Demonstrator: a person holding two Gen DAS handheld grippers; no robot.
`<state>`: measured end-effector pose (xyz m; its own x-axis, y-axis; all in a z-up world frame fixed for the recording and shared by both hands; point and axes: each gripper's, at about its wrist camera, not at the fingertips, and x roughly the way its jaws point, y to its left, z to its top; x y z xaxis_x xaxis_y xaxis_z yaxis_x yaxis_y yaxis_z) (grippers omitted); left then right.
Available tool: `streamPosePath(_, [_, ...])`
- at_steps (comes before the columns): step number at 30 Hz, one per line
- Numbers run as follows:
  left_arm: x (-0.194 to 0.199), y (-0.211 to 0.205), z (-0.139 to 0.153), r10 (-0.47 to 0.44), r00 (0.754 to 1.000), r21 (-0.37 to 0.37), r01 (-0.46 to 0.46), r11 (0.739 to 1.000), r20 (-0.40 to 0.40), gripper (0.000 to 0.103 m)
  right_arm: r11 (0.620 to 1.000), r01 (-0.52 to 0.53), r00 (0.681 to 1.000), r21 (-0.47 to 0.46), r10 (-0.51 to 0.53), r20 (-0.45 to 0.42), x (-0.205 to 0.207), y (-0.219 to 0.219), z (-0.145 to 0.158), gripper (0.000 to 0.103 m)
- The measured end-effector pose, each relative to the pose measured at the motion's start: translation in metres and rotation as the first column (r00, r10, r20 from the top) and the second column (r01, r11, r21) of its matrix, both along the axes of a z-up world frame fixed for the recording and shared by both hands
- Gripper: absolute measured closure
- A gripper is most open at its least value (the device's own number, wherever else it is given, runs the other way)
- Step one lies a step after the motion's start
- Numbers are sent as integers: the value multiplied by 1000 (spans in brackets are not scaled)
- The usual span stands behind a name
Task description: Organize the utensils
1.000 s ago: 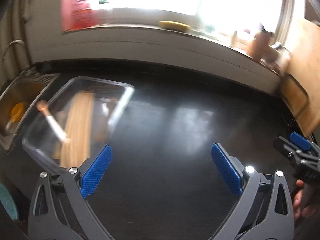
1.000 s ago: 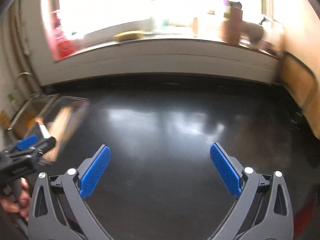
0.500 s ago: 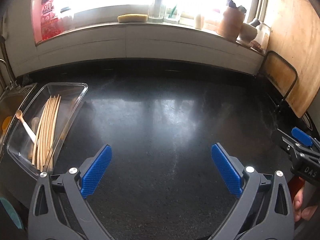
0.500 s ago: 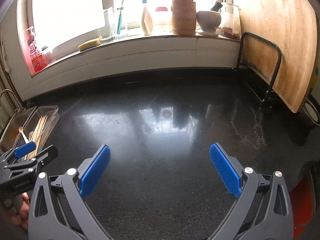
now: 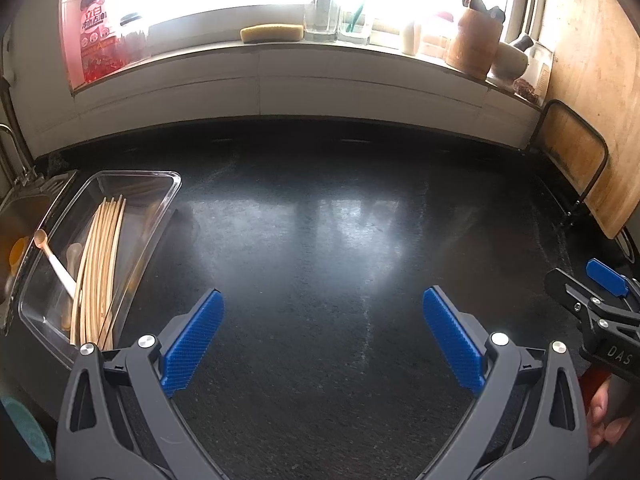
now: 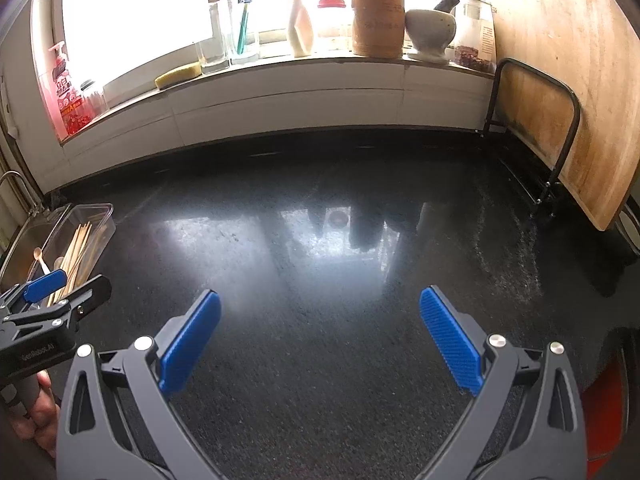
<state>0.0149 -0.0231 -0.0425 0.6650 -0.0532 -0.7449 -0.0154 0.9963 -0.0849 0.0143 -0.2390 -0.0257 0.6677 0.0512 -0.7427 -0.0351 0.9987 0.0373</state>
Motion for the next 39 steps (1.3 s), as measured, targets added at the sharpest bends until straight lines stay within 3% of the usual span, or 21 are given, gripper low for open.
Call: streamPosePath(39, [2, 5, -7, -5, 1000, 1, 5, 1000, -23, 6, 1000, -8, 1000, -13, 7, -12, 1, 9, -2, 6])
